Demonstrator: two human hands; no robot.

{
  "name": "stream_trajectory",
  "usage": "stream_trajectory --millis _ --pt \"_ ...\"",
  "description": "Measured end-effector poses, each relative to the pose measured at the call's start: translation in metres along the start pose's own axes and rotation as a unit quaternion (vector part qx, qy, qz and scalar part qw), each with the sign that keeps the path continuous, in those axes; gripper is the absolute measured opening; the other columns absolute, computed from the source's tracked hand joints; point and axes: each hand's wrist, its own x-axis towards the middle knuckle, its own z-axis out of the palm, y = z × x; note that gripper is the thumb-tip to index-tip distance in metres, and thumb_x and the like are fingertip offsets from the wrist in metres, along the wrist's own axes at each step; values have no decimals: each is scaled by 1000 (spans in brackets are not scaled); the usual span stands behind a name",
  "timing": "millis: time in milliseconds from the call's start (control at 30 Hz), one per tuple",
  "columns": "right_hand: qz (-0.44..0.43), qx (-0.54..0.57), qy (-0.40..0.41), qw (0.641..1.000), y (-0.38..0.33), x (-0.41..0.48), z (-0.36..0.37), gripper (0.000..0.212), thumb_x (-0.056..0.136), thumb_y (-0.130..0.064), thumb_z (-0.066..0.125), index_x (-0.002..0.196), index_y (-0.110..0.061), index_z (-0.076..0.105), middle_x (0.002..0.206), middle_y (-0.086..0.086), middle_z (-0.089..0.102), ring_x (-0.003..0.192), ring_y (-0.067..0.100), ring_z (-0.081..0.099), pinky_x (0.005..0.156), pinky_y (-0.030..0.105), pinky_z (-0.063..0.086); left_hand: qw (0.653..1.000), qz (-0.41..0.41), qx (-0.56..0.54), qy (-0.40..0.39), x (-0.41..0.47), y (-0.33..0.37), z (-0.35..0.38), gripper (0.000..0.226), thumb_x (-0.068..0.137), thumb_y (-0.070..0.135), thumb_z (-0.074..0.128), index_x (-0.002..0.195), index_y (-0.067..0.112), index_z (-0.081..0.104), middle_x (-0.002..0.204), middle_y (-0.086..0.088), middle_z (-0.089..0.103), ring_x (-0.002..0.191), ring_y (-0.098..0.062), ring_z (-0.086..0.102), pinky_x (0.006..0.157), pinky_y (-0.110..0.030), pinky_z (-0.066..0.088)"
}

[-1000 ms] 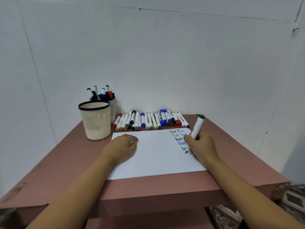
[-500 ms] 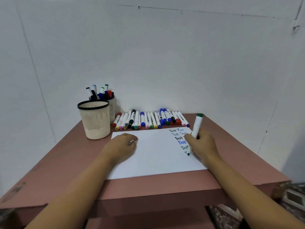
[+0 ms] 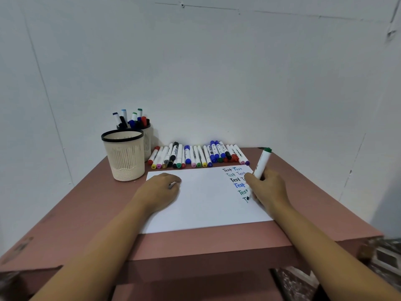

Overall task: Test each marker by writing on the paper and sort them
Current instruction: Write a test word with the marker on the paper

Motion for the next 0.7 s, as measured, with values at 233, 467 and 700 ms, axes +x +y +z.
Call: stream_trajectory --millis 233,467,700 --pt "-14 -21 43 999 -1 -1 -1 30 84 -14 60 59 -12 43 56 0 45 47 13 45 47 24 39 1000 2 -2 0 0 -1 0 33 97 29 40 125 29 56 136 9 51 120 -9 48 99 -25 37" --pt "-2 -13 35 999 -1 0 0 30 83 -16 61 58 -13 44 57 3 47 49 17 47 53 28 39 1000 2 -1 0 1 -2 1 33 97 29 40 125 29 56 136 10 51 123 -9 46 101 -26 36" --pt "-9 -34 35 999 1 0 0 33 83 -16 60 57 -13 40 58 4 47 62 26 58 53 29 43 1000 2 -5 2 2 -4 3 33 96 29 40 125 30 57 136 10 51 123 -9 45 101 -26 36"
